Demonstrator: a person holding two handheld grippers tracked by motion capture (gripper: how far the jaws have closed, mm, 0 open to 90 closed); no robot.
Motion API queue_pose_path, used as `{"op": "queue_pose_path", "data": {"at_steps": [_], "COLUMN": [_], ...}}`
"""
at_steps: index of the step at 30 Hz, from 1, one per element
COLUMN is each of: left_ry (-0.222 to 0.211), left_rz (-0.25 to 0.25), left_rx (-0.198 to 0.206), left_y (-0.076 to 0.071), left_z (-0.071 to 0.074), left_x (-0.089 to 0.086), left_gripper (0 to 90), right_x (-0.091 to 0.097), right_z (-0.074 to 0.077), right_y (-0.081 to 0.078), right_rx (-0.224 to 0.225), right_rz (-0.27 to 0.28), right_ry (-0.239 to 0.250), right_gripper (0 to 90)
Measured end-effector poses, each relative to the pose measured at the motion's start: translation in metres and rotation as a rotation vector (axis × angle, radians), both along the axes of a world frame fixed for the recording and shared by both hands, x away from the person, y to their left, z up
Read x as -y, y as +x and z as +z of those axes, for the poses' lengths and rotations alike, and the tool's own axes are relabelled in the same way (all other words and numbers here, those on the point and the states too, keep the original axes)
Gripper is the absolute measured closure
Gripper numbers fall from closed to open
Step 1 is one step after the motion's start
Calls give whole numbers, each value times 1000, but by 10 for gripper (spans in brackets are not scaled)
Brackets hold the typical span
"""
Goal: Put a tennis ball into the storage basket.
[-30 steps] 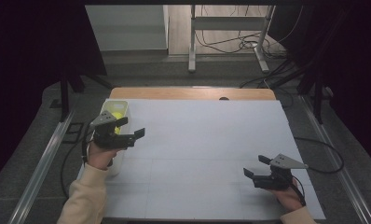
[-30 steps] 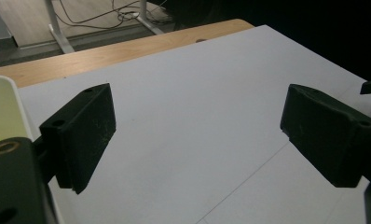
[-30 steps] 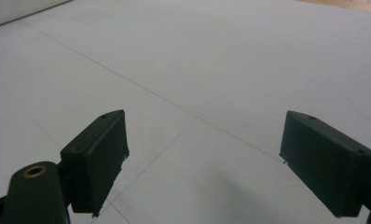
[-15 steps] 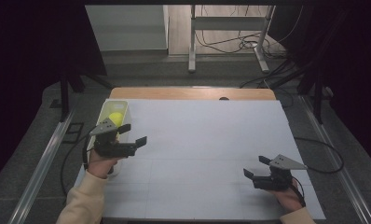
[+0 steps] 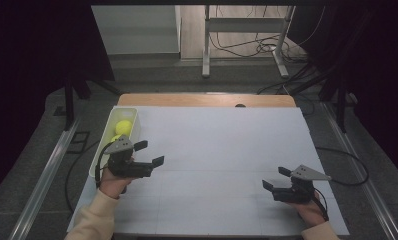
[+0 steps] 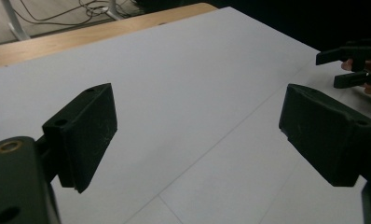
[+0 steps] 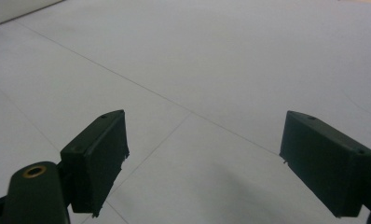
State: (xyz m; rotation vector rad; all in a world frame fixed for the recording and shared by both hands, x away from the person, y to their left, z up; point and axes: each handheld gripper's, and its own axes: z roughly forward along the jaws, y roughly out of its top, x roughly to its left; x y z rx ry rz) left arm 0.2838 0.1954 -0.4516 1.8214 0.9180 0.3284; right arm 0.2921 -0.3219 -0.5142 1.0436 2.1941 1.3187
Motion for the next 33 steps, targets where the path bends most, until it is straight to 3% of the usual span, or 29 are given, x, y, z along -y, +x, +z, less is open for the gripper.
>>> {"op": "queue_pose_path", "data": {"at_steps": [14, 16, 21, 33], "left_ry": [13, 40, 50, 41], "left_rz": [-97, -98, -96, -73], "left_rx": [-8, -3, -8, -43], "left_y": [-32, -35, -37, -37], "left_z": [-27, -33, -44, -56], "left_x": [16, 19, 19, 4], "left_gripper": [129, 129, 129, 132], "right_x": [-6, -8, -9, -14], "right_z": [3, 3, 2, 1], "right_y": [-11, -12, -13, -16], "right_rx": [18, 17, 5, -17], "right_rz": [11, 17, 32, 70], "right_ry": [-31, -31, -19, -7], "right_gripper": [154, 154, 154, 154]}}
